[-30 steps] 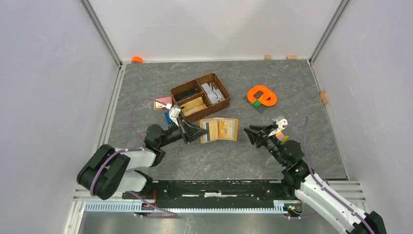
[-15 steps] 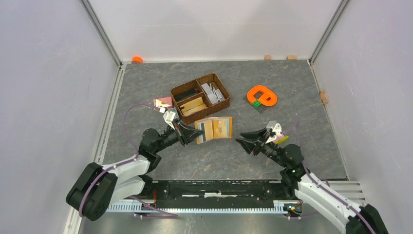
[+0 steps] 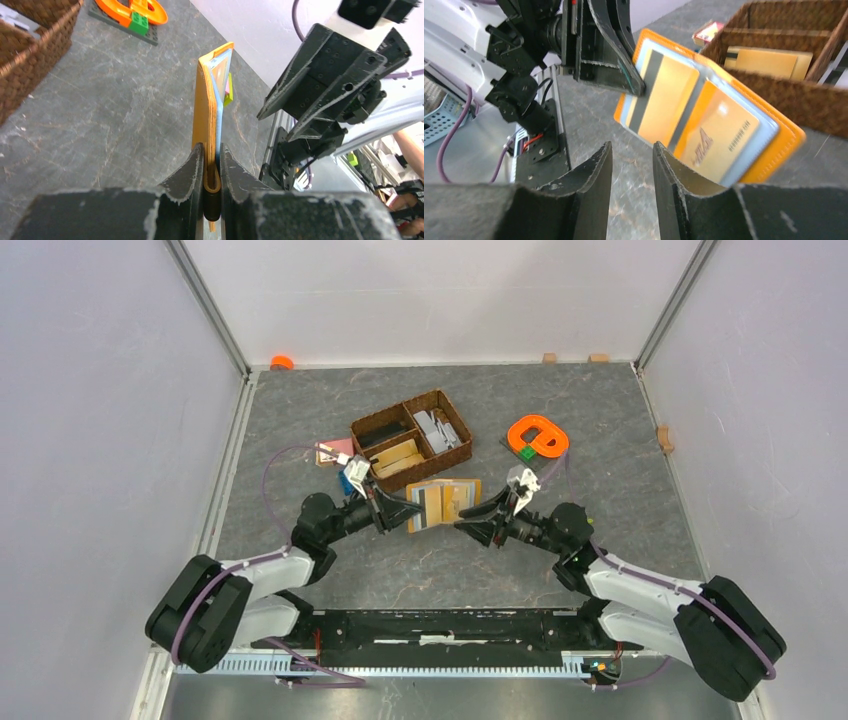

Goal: Take the credit cards out of the card holder
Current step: Remove the credit card from the card holder.

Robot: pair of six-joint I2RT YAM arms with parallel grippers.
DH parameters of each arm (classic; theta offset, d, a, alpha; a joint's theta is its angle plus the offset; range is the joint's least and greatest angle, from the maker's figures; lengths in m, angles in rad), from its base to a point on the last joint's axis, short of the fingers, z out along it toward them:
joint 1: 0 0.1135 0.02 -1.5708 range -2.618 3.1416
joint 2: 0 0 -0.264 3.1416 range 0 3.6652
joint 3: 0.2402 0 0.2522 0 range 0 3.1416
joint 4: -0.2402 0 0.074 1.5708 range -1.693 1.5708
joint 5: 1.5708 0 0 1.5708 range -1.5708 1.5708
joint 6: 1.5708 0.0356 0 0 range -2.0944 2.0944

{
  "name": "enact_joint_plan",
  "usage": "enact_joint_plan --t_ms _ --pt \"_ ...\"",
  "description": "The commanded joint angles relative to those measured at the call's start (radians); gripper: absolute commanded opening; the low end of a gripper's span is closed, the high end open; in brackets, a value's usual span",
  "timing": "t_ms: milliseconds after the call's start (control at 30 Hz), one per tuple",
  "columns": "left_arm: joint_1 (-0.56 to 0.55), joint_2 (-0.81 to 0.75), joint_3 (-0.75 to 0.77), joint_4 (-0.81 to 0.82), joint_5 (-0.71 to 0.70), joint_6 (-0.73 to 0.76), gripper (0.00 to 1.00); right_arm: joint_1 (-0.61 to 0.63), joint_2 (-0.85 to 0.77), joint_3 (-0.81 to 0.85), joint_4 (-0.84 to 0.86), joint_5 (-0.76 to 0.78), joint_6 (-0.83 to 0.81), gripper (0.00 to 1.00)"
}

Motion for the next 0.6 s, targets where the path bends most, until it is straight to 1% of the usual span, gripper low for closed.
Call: enact_joint_plan --t_ms 0,100,267,400,467,567 --pt "0.008 0.036 0.112 -0.027 -0.029 0.003 0.02 0.001 0.038 0.157 -0.096 0.016 -0.08 0.4" --pt "0.015 0.079 0.167 -0.049 -0.019 0.004 0.02 -0.014 0.082 0.268 -0.203 -0.001 -0.116 0.4" --pt "0.039 0.134 0.199 0.008 0.02 0.0 0.02 -0.05 0.106 0.37 -0.276 -0.004 -0.147 0.41" --pt "0.057 0.144 0.18 0.035 0.022 0.004 0.02 -0.082 0.151 0.474 -0.379 -0.002 -0.177 0.43" --pt "0.06 0.142 0.146 0.081 0.025 -0.001 0.02 -0.086 0.169 0.508 -0.418 -0.002 -0.183 0.43" --pt "0.061 0.129 0.111 0.129 0.031 -0.007 0.02 -0.086 0.163 0.482 -0.391 -0.022 -0.192 0.44"
